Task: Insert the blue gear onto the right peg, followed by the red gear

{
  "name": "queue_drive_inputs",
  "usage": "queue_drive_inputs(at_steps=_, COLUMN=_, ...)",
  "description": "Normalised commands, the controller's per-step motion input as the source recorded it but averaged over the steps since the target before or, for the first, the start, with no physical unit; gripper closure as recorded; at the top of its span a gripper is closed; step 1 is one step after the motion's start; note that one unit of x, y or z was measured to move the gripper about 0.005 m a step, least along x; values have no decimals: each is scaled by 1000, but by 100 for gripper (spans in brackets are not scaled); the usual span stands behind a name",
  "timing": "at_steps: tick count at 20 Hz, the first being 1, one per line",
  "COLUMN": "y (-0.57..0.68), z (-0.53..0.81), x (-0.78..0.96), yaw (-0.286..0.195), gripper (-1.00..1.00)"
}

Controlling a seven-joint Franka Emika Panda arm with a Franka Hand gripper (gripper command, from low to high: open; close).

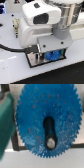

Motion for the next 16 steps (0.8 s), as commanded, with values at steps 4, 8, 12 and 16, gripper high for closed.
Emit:
queue_drive_inputs(at_steps=4, y=90, z=438, x=-263, yaw=0, gripper=-100)
queue_drive_inputs(at_steps=8, y=101, z=322, x=-416, yaw=0, gripper=-100)
queue_drive_inputs(at_steps=12, y=201, z=243, x=-593, yaw=0, gripper=-100)
queue_drive_inputs(at_steps=16, y=84, z=73, x=-609, yaw=0, gripper=-100)
